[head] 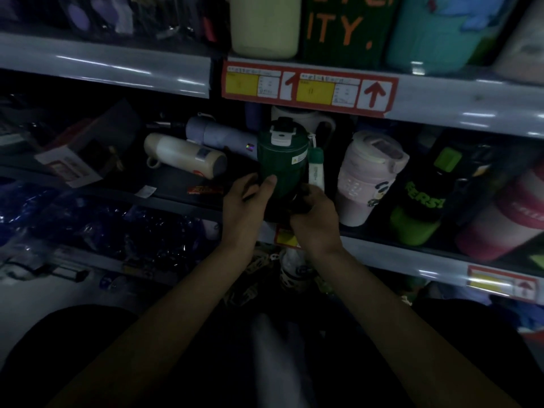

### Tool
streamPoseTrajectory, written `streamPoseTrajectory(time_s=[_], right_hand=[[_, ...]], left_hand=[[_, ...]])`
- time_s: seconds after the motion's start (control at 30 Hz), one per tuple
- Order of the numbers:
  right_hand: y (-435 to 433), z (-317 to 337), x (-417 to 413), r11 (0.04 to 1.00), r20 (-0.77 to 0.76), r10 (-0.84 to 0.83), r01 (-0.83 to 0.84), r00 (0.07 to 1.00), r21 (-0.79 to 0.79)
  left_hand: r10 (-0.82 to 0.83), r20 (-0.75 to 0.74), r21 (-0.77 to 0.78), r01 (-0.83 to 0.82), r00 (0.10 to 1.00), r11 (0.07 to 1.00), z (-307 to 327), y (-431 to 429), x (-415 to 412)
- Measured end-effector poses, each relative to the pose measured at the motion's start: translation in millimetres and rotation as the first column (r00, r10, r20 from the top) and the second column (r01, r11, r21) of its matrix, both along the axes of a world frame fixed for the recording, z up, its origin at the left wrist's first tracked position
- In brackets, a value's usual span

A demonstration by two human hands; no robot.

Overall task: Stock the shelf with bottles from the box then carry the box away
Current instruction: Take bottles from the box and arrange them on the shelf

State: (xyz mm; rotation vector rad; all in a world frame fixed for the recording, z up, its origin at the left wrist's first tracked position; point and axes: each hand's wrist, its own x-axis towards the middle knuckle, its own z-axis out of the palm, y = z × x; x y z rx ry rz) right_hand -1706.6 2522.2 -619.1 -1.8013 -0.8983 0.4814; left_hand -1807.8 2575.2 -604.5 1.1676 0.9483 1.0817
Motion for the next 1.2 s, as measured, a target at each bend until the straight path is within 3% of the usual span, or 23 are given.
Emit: streamPoseTrajectory(time_s=[0.2,0.33,0.53,0.63,0.87,1.2], right_hand=[[-51.9,17.4,2.8,0.999,0.167,0.029,-0.025,0.986,-0.024],[-76.4,21.7,20.1,0.994,0.211,-0.095,0.083,0.973,0.066],[-89.8,21.1,42.5,0.947,0.163,-0.291,0.260,0.943,0.188],[-88.7,22.1,47.6,0.944,0.118,-0.300,0.278,0.946,0.178],[-83.6,16.2,68.5,0.974,-0.031,-0.204,0.206,0.979,0.090],[-79.4,3.7,73.8,0.964,-0.014,-0.215,0.214,0.977,0.157]], left_hand=[[-0.056,-0.102,0.152,0.072,0.993,0.986,8.4,-27.8,-18.8],[-0.115,-0.175,0.236,0.156,0.978,0.959,12.5,-45.7,-14.5],[-0.261,-0.184,0.226,0.299,0.948,0.927,15.6,-56.9,26.9],[-0.297,-0.222,0.216,0.343,0.929,0.914,10.5,-58.8,48.5],[-0.215,-0.196,0.203,0.254,0.957,0.946,1.6,-56.4,78.4],[-0.283,-0.152,0.144,0.305,0.947,0.941,-3.0,-56.5,84.4]])
